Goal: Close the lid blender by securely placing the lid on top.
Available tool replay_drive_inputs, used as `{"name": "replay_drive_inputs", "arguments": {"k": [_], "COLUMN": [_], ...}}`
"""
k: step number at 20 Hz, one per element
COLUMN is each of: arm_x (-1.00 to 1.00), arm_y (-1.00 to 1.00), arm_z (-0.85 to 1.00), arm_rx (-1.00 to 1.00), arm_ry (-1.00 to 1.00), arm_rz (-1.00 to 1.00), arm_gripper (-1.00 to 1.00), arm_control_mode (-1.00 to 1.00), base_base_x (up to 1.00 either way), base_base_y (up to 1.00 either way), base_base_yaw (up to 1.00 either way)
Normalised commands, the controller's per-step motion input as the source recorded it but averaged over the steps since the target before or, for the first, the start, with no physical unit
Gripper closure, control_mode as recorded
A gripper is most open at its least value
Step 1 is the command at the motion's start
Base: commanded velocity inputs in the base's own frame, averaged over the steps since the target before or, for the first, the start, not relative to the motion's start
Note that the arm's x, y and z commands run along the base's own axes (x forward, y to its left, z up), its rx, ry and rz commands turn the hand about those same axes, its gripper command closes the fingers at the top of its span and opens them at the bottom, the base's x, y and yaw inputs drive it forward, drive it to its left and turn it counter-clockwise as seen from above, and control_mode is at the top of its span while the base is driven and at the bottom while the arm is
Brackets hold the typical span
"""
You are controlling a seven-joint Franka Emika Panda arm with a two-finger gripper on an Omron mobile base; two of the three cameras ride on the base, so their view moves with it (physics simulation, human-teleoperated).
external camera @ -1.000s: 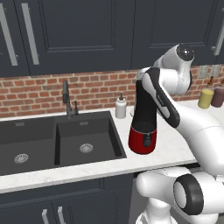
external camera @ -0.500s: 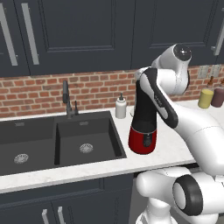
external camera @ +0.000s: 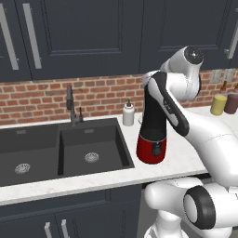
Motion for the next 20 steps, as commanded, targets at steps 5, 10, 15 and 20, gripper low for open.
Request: {"name": "replay_drive_inputs", "arguments": {"k": [5, 10, 15, 20], "arm_x": [0.05, 0.06, 0.01, 0.00], "arm_y": [0.17, 0.02, -0.01, -0.03], "arm_z": [0.00, 0.00, 0.02, 0.00], "arm_rx": [0.03, 0.00, 0.00, -0.01], "arm_ry": [0.00, 0.00, -0.07, -0.10], "arm_rz": [0.00, 0.00, -0.03, -0.05], "arm_gripper": [-1.00, -1.00, -1.00, -1.00], "arm_control_mode": [-1.00, -1.00, -1.00, -1.00], "base_base_x": [0.00, 0.00, 0.00, 0.00], "base_base_y": [0.00, 0.00, 0.00, 0.00], "base_base_yaw": [0.00, 0.00, 0.00, 0.00]}}
